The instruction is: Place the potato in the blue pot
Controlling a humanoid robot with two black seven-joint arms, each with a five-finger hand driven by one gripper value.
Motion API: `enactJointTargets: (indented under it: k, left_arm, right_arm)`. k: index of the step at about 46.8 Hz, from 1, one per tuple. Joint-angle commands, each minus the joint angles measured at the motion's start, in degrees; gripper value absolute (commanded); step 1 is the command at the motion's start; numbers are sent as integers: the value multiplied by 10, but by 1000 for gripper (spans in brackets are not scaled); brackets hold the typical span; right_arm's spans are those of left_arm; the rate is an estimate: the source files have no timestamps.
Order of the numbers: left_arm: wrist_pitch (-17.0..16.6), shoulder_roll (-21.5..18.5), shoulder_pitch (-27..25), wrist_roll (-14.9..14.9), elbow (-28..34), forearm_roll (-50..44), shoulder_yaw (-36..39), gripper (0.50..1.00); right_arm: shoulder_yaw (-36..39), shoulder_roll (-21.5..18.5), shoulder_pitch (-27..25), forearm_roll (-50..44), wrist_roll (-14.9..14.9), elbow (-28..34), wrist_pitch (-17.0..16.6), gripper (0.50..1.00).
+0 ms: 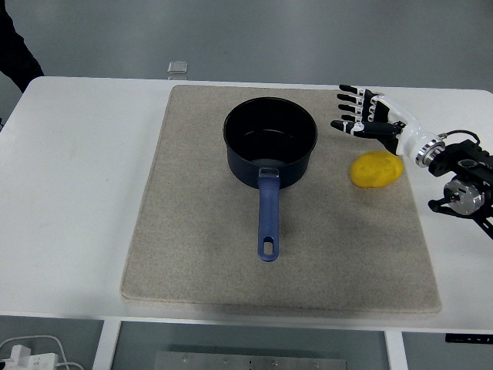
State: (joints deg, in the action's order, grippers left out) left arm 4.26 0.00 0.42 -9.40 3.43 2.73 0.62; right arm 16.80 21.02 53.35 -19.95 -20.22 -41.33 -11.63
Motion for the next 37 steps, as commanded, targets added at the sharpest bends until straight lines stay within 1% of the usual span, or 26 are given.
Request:
enactJointTargets:
  k: [1,7,13,18,24,33,37]
  left_arm:
    - [0,0,0,0,0,0,0,996]
    - [0,0,-1,0,0,0,1,996]
    - [0,0,0,0,0,0,1,996]
    - [0,0,-1,0,1,0,1,996]
    - [0,0,-1,0,2,0,2,996]
    - [0,0,-1,0,1,0,1,996]
    - [0,0,-1,0,1,0,1,996]
  right_arm:
    - [0,16,1,-30,-13,-4,-1,926]
    - [-4,46,1,-67,-16,-24,-4,926]
    - [-26,81,1,-76,-17,-46,-18,926]
    - [-30,101,1,-95,-17,-53,-20,926]
    - [-30,120,-3,-139,-18,-53,-27,926]
    - [-37,139,-6,-145,-19,-70,-32,926]
    - [-49,139,-7,-151,-33,-70,-29,926]
